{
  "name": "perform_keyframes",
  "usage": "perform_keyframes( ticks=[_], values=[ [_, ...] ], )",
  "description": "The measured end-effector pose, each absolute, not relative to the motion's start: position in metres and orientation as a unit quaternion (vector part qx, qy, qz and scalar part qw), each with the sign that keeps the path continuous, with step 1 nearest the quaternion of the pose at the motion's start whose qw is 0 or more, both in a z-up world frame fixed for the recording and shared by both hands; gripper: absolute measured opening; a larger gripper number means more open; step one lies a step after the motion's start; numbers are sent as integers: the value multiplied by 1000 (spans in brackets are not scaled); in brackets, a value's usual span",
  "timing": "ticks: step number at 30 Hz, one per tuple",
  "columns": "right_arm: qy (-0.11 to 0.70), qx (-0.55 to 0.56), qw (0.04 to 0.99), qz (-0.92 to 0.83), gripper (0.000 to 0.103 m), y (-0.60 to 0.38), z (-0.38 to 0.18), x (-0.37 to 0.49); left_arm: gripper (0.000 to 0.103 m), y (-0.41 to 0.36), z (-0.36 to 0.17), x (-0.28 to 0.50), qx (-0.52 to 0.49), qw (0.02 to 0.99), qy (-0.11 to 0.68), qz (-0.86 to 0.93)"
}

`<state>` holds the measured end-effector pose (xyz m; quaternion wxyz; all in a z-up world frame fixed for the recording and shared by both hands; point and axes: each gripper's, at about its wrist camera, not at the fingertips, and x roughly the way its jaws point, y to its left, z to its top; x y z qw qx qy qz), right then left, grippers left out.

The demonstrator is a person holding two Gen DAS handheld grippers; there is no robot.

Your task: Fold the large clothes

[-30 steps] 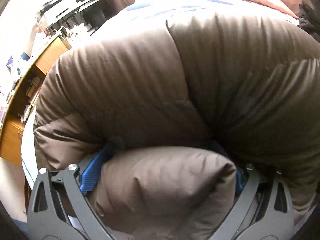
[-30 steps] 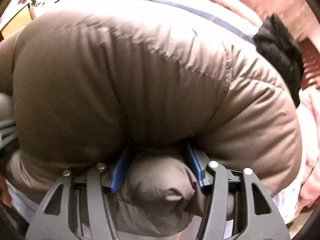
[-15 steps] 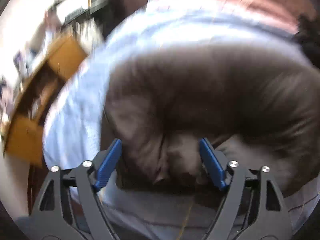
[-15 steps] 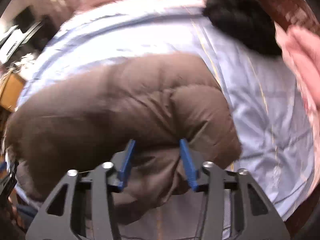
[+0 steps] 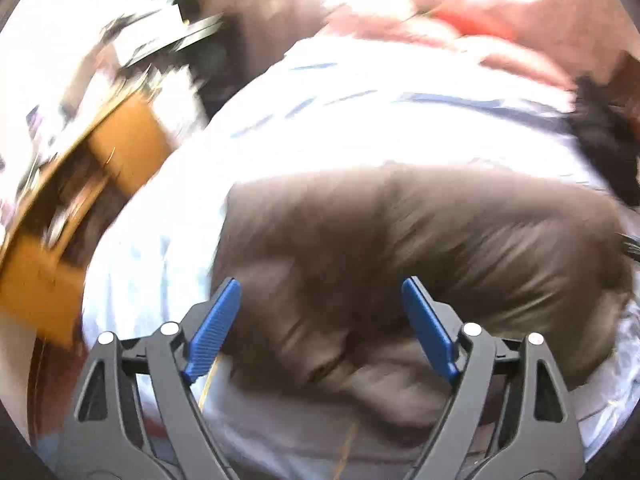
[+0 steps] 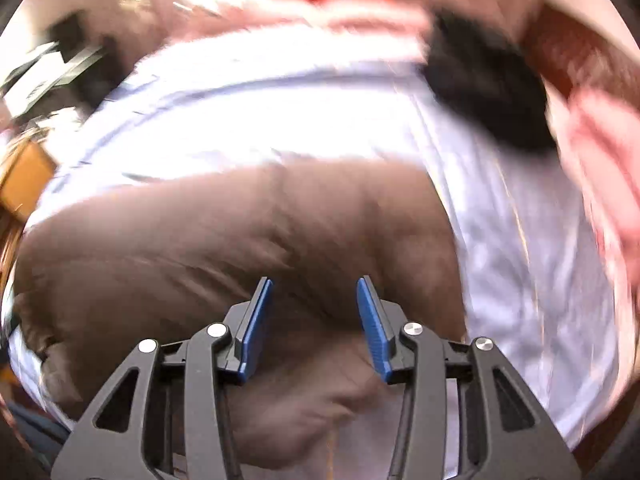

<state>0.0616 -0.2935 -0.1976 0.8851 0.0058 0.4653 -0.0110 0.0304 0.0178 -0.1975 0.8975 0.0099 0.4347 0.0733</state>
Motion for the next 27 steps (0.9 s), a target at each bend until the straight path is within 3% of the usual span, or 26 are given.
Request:
perform_keyframes(
  ticks=[4,6,14,27],
  values=[
    [454,-5,887,78,45,-238,-202,77,81,-36,-194,86,54,898,437,-9],
    [461,-52,883,77,43,-211,-216,87,66,-53,-223,112,88,874,477,-15],
    [505,-46,857,85,43,-215,-263,102,67,-56,-278,124,99,854,511,0],
    [500,-36,861,84,43,-211,-277,93,67,-50,-301,115,104,869,484,17]
  ],
)
